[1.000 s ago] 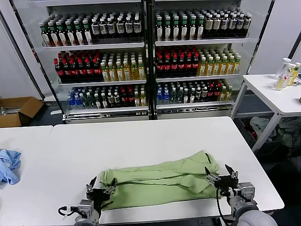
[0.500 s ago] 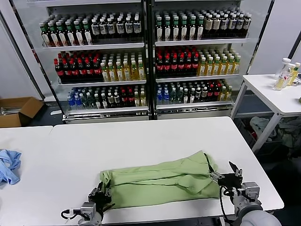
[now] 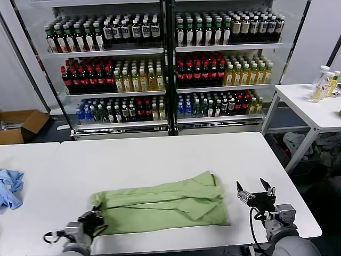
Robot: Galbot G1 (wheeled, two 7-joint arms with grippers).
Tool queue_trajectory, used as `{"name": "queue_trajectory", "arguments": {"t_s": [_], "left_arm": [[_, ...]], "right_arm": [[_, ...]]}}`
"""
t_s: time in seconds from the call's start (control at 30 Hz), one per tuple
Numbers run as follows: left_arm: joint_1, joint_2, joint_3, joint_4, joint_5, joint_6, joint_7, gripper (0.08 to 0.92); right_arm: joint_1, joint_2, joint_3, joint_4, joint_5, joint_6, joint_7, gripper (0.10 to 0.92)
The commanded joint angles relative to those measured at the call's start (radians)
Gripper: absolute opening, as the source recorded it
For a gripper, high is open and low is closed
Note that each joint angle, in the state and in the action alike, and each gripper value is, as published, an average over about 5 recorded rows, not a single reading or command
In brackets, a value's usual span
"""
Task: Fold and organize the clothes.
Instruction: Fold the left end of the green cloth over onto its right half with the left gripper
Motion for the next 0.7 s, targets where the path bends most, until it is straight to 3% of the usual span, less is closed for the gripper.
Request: {"name": "queue_trajectory", "arguments": {"t_s": [0.03, 0.17, 0.3, 0.47, 0.7], "left_arm": [[0.027, 0.150, -0.379, -0.017, -0.375, -0.004, 0.033, 0.095], [0.011, 0.149, -0.421, -0.097, -0.647, -0.004, 0.034, 0.095], [0.000, 0.095, -0.391, -0.187, -0.869, -0.017, 0.042, 0.095], [0.002, -0.019, -0.267, -0.260, -1.053, -0.056, 0.041, 0.095], [-0.012, -0.110, -0.071, -0.276, -1.073, -0.092, 0.046, 0.095]], "right_arm": [[0.013, -0.005, -0.006, -0.007, 0.001, 0.012, -0.008, 0.823], [0.017, -0.007, -0.012, -0.003, 0.001, 0.009, -0.012, 0.823], [0.016, -0.006, -0.016, 0.001, 0.000, 0.010, -0.016, 0.823], [0.016, -0.011, -0.019, 0.000, -0.002, 0.010, -0.021, 0.823], [0.020, -0.013, -0.021, 0.000, -0.003, 0.010, -0.023, 0.823]]}}
